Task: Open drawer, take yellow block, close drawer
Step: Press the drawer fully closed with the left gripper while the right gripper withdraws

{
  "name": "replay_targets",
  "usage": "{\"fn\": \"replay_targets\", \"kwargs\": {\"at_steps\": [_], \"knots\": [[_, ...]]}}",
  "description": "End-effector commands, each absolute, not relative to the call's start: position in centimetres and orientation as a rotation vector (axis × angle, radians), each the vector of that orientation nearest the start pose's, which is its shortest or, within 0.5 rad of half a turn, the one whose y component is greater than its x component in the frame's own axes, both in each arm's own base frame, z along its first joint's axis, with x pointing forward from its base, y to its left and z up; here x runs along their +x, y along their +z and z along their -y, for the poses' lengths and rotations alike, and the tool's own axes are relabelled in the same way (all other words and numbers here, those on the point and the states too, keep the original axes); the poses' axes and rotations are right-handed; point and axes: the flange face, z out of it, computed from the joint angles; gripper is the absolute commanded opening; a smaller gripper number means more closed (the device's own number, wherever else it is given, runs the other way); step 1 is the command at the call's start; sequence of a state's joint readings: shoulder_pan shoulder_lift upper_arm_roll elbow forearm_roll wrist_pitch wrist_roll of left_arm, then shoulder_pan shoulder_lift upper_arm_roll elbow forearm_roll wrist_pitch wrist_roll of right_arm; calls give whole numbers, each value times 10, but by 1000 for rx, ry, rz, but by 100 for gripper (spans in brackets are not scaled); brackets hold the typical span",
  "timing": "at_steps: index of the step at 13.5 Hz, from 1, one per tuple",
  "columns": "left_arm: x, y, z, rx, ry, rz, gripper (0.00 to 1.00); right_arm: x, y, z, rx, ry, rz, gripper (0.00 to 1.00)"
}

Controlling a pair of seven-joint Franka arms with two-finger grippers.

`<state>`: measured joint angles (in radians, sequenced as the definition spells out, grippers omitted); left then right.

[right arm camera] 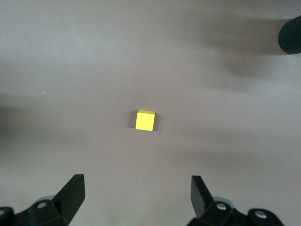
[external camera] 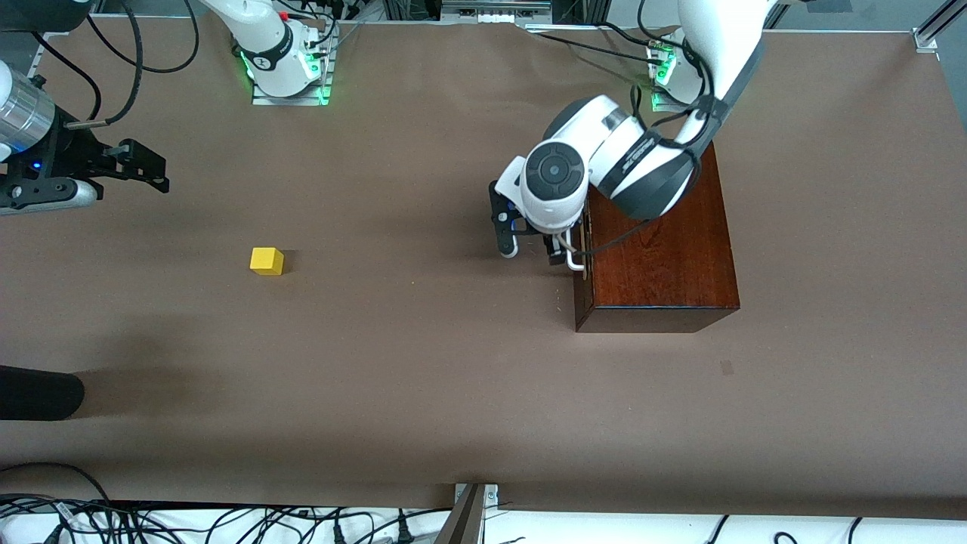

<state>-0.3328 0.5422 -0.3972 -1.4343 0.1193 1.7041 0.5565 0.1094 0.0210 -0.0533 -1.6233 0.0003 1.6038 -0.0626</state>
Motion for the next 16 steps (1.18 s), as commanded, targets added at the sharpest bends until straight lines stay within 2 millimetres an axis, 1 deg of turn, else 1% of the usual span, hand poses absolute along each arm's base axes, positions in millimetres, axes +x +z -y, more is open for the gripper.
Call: {"fn": "replay_targets", "kwargs": {"at_steps": [1,3,4,5,6,7,9,10,11,12,13,14,15,16], "knots": [[539,435,399,-2695,393,-1676,100,561,598,-28,-3154,58,192,100],[544,475,381,-2722,410,-1564,100,562,600,-27,-3167,51,194,100],[544,493,367,-2726,423,-1515,100,562,599,-27,-3165,54,194,100],[546,509,348,-2744,433,-1435,100,563,597,-27,-3165,56,194,100],[546,527,334,-2765,406,-1360,100,563,597,-26,-3166,56,191,100],[553,539,313,-2781,382,-1292,100,564,596,-27,-3165,59,194,100],[556,548,296,-2756,381,-1222,100,564,597,-27,-3167,49,197,100],[562,551,286,-2741,367,-1183,100,565,598,-27,-3166,39,197,100],[568,576,267,-2767,297,-1125,100,565,598,-27,-3166,39,197,100],[567,593,255,-2780,259,-1093,100,565,598,-27,-3167,39,199,100],[568,608,230,-2823,225,-1010,100,565,597,-27,-3167,42,199,100],[562,619,209,-2858,187,-877,100,565,599,-27,-3167,37,197,100],[556,628,198,-2889,129,-736,100,565,599,-27,-3167,37,199,100],[548,634,191,-2909,119,-629,100,565,599,-27,-3167,37,199,100]]}}
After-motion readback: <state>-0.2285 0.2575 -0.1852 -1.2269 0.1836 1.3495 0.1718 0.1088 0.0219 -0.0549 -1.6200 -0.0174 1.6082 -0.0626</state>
